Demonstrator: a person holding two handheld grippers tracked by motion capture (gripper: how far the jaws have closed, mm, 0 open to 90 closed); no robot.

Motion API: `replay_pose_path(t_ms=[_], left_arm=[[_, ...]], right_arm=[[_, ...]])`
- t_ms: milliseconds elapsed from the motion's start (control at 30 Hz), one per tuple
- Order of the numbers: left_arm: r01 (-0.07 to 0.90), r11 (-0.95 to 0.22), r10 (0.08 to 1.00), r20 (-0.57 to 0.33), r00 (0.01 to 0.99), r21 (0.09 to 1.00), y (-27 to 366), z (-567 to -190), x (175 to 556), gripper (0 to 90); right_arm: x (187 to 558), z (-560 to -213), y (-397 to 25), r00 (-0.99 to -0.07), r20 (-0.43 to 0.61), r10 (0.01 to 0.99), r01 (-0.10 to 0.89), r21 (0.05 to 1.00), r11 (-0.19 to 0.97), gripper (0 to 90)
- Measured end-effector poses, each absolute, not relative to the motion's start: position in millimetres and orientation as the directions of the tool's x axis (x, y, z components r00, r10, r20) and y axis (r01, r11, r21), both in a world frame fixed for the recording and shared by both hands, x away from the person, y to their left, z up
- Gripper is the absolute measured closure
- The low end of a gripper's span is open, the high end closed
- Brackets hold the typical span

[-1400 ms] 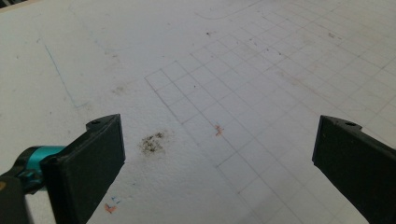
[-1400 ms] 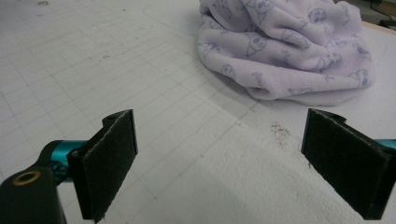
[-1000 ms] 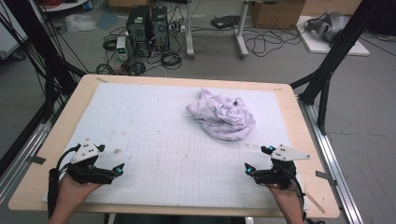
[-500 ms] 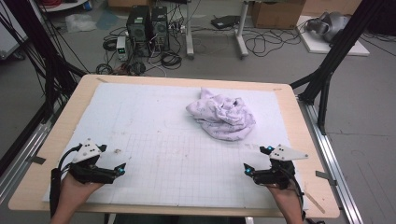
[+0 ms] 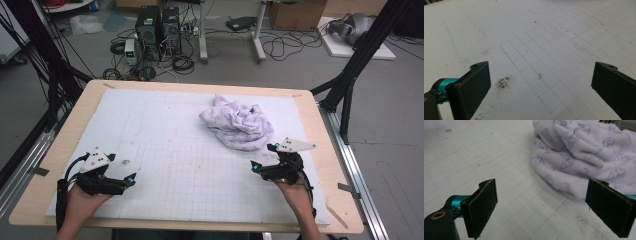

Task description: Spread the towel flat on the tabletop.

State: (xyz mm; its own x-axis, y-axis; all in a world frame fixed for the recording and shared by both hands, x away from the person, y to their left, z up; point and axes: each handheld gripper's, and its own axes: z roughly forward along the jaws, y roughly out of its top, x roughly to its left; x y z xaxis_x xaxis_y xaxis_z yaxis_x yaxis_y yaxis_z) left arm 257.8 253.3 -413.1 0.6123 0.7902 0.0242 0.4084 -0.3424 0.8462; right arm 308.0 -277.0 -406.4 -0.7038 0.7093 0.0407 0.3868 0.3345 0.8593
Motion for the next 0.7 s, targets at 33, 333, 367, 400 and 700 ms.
replay_pose_path(t_ms=[33,333,367,400,700], left_arm=[[0.409,-0.34,0.791,0.023,0.612,0.847,253.4,-413.1,258.3,2.8],[0.409,-0.339,0.789,0.018,0.615,0.847,251.3,-414.5,263.2,2.8],[0.411,-0.338,0.789,0.017,0.615,0.847,251.2,-414.7,263.2,2.8],[0.411,-0.339,0.788,0.017,0.615,0.846,251.3,-414.9,263.1,2.8],[0.413,-0.345,0.789,0.022,0.613,0.843,252.1,-416.6,263.4,2.8]], right_arm=[[308.0,-406.4,-277.0,-0.704,0.041,0.709,0.387,0.859,0.335,9.8],[376.2,-370.6,-250.1,-0.706,0.016,0.708,0.378,0.854,0.358,10.0],[376.2,-370.6,-250.1,-0.706,0.016,0.708,0.378,0.854,0.358,10.0],[383.3,-369.7,-246.5,-0.706,0.022,0.708,0.387,0.849,0.359,10.0],[423.2,-402.6,-216.3,-0.707,-0.015,0.707,0.447,0.765,0.463,15.9]])
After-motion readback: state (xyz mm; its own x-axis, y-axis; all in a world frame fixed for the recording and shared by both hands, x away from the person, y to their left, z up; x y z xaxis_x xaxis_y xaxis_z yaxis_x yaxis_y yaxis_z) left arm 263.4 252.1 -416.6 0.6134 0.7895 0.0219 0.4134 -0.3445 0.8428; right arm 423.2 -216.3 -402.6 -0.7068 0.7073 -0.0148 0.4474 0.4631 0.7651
